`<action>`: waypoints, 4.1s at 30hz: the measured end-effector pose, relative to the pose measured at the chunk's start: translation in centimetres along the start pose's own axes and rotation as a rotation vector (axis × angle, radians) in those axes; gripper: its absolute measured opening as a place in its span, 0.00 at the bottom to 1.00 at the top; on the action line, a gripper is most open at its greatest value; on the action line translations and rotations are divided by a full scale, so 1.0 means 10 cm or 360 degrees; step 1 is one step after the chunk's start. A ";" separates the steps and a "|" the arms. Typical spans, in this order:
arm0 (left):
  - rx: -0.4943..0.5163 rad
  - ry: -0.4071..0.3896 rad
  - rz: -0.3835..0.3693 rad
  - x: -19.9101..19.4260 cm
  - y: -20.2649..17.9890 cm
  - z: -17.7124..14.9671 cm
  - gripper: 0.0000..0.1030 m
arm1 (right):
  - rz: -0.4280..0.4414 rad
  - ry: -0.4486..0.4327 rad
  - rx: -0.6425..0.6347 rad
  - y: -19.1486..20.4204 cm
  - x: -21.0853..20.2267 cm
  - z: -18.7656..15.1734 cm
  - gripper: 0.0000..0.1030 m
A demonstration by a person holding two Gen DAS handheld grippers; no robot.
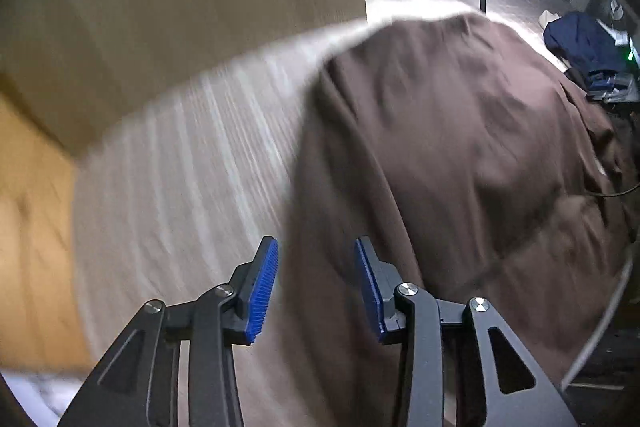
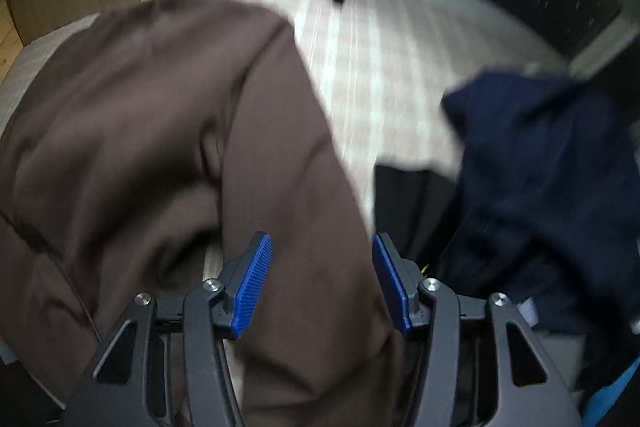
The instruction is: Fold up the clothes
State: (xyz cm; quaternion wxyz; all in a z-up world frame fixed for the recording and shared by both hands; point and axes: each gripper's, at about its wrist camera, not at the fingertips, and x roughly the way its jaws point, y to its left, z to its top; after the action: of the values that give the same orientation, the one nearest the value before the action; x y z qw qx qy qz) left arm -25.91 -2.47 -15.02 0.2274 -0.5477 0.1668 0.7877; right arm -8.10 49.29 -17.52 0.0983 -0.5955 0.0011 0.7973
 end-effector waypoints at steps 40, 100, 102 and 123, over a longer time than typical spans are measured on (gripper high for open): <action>-0.0169 0.0024 0.0103 -0.34 -0.21 -0.86 0.05 | 0.0056 0.0070 -0.0232 0.19 -0.07 -0.56 0.17; -0.0010 -0.0277 -0.0476 -1.17 -1.27 -1.59 0.03 | 0.0962 -0.0276 -0.0380 0.62 -1.17 -2.09 0.02; -0.0013 -0.0284 -0.0425 -1.39 -1.23 -1.60 0.03 | 0.1180 -0.0379 -0.0148 0.39 -1.43 -2.08 0.02; 0.0115 0.0038 -0.0167 -0.90 -0.98 -1.13 0.15 | 0.0752 -0.0266 0.0305 0.09 -0.70 -0.67 0.39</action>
State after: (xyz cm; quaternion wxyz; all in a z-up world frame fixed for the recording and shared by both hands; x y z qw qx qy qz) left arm -9.00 -1.57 -10.61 0.2860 -0.5564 0.1687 0.7617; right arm 0.00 46.55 -12.97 -0.0347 -0.4987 0.2074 0.8409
